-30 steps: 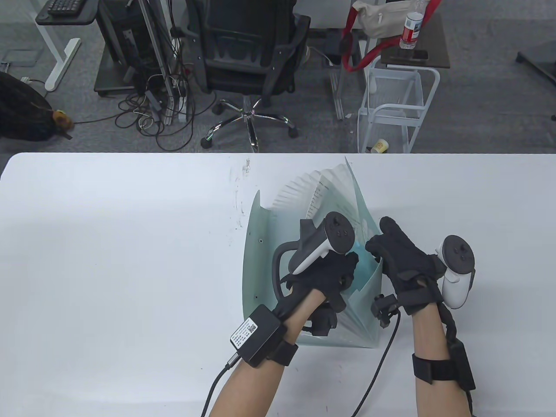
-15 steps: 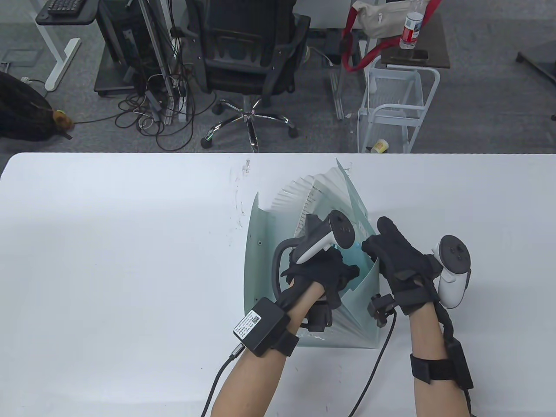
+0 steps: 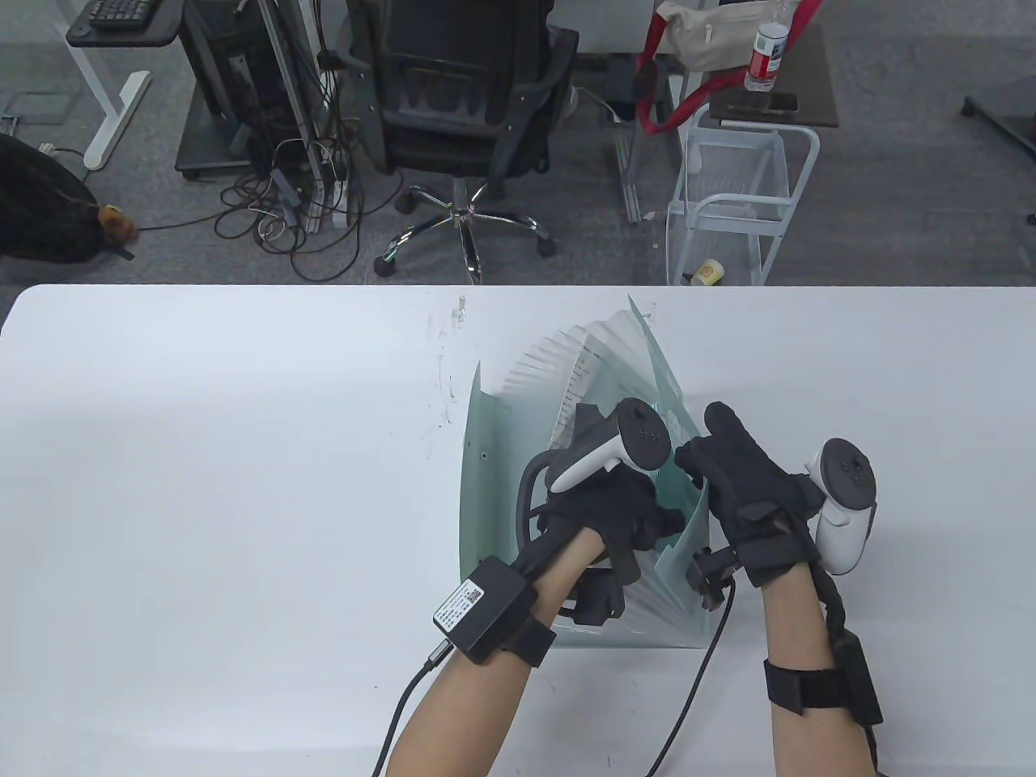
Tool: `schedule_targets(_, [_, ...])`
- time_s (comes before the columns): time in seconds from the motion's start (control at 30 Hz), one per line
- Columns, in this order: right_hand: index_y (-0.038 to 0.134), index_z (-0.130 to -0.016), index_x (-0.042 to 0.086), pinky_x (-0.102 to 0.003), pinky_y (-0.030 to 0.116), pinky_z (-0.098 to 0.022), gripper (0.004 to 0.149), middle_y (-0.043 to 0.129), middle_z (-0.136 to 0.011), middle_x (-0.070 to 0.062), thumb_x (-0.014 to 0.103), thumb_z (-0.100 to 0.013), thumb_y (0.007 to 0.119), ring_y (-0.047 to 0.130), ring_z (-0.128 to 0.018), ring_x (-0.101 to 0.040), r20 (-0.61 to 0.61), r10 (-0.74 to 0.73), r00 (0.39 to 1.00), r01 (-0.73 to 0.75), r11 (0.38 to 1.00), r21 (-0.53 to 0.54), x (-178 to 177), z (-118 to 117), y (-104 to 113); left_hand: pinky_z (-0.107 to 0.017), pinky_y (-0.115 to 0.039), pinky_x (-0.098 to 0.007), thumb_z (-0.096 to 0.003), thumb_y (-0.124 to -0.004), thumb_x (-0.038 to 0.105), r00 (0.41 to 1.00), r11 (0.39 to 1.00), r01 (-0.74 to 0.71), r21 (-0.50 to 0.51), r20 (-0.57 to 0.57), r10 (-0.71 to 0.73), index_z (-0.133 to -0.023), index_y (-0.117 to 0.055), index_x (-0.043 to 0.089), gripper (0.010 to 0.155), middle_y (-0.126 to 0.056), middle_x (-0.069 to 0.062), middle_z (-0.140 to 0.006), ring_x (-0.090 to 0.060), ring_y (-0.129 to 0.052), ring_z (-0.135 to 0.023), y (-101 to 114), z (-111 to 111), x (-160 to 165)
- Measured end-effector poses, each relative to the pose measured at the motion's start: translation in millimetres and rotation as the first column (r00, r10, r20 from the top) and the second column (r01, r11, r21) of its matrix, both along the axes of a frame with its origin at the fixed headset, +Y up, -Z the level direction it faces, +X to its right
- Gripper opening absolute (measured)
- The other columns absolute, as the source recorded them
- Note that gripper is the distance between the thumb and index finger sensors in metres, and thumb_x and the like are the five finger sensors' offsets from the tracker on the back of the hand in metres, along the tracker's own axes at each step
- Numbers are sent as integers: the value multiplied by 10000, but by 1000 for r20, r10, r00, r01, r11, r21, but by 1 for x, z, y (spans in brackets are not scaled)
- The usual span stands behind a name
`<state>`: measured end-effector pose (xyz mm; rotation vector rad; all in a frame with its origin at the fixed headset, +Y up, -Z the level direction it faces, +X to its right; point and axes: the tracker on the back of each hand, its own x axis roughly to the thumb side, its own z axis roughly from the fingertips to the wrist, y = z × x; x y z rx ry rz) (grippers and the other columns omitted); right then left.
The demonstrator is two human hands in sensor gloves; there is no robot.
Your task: Pull documents from accordion folder and sort
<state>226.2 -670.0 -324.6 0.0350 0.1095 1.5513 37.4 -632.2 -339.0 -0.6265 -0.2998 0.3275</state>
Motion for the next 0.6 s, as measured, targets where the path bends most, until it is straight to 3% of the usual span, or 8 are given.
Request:
schedule_targets(0.27, [408,-1035,109,-720,522,-552,789,634,-859,-221,512,-455,759,602,-879,-553,4,34,999,-35,999,8,-1,0,1,-716,-561,-575,-518,-826,417,999,999,37,7,32,-37,-948,-842,172,494,-685,-98,-1114,-363,-703,-1000,-4,1,0])
schedule_targets(0.43, [465,-1037,155,-728,511,-567,762,639,-867,-204,526,-446,772,591,-897,-541,16,49,999,-49,999,10,0,0,1,-707,-596,-573,-523,-812,374,999,998,-12,66,33,10,-933,-857,153,468,-723,-104,-1094,-371,-746,-977,2,4,-4])
schedule_targets(0.6, [489,-1034,160,-733,515,-576,771,656,-862,-202,532,-434,799,595,-903,-536,42,58,997,-59,998,21,6,2,4,-626,-730,-564,-523,-799,328,992,977,-115,182,-32,123,-931,-858,134,455,-799,-177,-1033,-388,-887,-869,18,8,-14])
